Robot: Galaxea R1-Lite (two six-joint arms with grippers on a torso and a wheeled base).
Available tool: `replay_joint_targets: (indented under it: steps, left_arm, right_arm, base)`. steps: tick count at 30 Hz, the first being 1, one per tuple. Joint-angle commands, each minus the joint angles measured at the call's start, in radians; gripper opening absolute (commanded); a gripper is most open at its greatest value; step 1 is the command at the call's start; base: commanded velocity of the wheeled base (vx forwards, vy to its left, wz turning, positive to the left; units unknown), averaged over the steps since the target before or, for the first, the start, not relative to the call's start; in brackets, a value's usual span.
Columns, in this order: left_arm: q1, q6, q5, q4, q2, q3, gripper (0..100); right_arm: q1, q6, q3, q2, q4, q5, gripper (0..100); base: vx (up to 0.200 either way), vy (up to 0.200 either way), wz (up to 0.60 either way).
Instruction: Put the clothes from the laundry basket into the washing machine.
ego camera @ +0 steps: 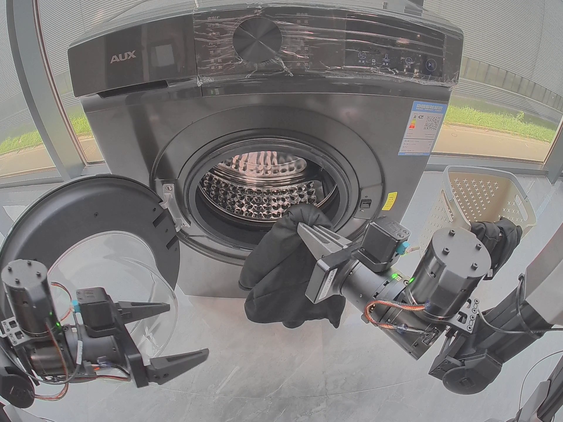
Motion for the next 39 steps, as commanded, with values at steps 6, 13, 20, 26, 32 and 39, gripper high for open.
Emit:
replay_joint_targets:
  steps: [6,13,20,26,32,39]
  left_arm:
    - [-0.052,-0.023,0.005,-0.103,0.305,-0.032,100]
    - [-0.067,-0.031,0.005,-0.192,0.409,-0.036,100]
    - [-0.069,-0.046,0.004,-0.241,0.551,-0.079,100]
    - [-0.092,-0.084,0.004,-0.284,0.633,-0.137,100]
    - [-0.093,-0.086,-0.004,-0.353,0.725,-0.171,100]
    - [-0.104,-0.127,-0.007,-0.537,0.828,-0.188,100]
  right_arm:
    - [-0.002,0.000,-0.002,-0.001,-0.001,-0.001,0]
    - [0.000,0.000,-0.003,0.002,-0.002,-0.003,0]
    - [0.006,0.000,-0.003,0.000,-0.002,-0.006,0]
    - [0.003,0.000,0.006,0.000,-0.010,-0.006,0]
    - [0.003,0.000,0.007,-0.001,-0.005,-0.006,0]
    - [0.006,0.000,0.007,0.000,-0.008,-0.006,0]
  base:
    - [0.000,0.000,0.00]
    - [0.000,0.000,0.00]
    - [0.000,0.000,0.00]
    - [0.000,0.000,0.00]
    - [0.000,0.000,0.00]
    - [0.000,0.000,0.00]
